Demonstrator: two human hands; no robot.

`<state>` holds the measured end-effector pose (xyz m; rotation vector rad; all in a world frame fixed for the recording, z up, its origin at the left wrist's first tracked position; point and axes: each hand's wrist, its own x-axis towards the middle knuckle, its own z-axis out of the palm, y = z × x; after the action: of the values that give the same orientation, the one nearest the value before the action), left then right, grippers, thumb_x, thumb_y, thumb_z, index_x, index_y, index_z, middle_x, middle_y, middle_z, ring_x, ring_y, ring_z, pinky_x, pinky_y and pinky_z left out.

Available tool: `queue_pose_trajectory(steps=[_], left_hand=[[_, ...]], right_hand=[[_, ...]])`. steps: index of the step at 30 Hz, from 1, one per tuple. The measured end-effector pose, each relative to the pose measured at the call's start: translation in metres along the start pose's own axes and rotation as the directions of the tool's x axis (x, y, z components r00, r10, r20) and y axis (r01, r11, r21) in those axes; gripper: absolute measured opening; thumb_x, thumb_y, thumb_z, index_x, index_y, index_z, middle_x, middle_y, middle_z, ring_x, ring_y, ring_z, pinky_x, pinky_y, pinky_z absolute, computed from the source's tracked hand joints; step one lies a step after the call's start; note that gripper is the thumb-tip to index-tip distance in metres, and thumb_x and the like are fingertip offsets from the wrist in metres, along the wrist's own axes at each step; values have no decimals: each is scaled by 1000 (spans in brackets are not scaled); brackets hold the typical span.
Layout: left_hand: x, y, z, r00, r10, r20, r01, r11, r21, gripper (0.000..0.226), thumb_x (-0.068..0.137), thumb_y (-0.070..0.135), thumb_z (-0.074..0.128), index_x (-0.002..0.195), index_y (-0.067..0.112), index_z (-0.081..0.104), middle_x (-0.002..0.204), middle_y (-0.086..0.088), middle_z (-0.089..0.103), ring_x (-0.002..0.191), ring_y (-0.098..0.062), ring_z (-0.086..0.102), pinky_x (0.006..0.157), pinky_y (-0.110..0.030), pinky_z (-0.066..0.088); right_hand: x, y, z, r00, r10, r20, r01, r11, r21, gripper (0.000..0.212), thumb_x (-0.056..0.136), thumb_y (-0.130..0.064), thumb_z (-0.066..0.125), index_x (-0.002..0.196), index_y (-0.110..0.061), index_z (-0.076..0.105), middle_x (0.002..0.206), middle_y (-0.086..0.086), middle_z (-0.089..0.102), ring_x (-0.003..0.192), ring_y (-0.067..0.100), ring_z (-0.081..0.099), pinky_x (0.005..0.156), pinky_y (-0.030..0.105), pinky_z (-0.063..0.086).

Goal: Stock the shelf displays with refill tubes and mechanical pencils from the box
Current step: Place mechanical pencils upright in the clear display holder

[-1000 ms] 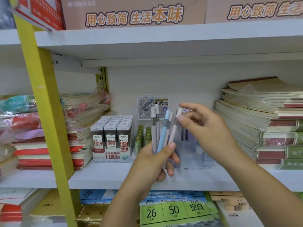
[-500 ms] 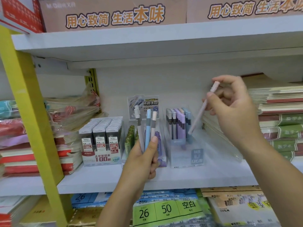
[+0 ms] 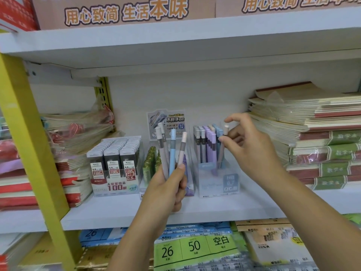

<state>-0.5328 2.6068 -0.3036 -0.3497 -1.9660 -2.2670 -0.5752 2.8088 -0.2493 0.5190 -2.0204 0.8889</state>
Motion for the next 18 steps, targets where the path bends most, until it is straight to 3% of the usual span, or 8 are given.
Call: queue_pose_trajectory(steps=[4, 8, 11, 14, 18], left_hand=[[0, 0, 0, 1000, 4, -4, -4, 1000, 11, 33, 99, 36, 55, 82, 9, 48, 50, 10, 44, 42, -10, 26, 38, -20, 23], [-1, 0, -1, 1000, 8, 1, -8, 1000, 14, 32, 97, 37, 58, 82, 10, 49, 54, 10, 47, 43, -9, 29, 38, -19, 26], [-1, -1, -2, 1000, 14, 9, -14, 1000, 9, 32, 95, 39, 60, 83, 11, 51, 58, 8, 50, 44, -9, 31, 39, -18, 27], [-2, -1, -1, 1000, 7, 21, -7, 1000, 2, 33, 94, 39, 61, 85, 10, 52, 60, 7, 52, 45, -9, 34, 39, -17, 28], [-3, 0, 1, 999, 1, 40, 0, 1000, -16, 41, 82, 47, 65, 97, 8, 59, 65, 3, 56, 47, -9, 35, 40, -18, 27]], right_hand=[[-2, 1, 5, 1000, 7, -13, -7, 1000, 3, 31, 84, -25, 71, 102, -38, 51, 70, -8, 61, 68, 12, 60, 64, 38, 52], [1, 5, 11, 1000, -7, 7, 8, 999, -39, 26, 88, -26, 65, 112, -32, 56, 80, -14, 59, 83, 10, 54, 68, 29, 44], [4, 8, 13, 999, -30, 28, 35, 982, -184, 32, 87, -28, 57, 119, -26, 60, 92, -12, 51, 98, 10, 42, 78, 26, 34], [4, 10, 13, 995, 42, 87, -17, 963, -268, 33, 89, -31, 58, 121, -28, 62, 98, -8, 44, 98, 4, 28, 79, 26, 31], [3, 4, 7, 991, 66, 113, -36, 968, -250, 40, 93, -21, 53, 132, -27, 55, 103, -9, 42, 102, 5, 28, 85, 21, 28]])
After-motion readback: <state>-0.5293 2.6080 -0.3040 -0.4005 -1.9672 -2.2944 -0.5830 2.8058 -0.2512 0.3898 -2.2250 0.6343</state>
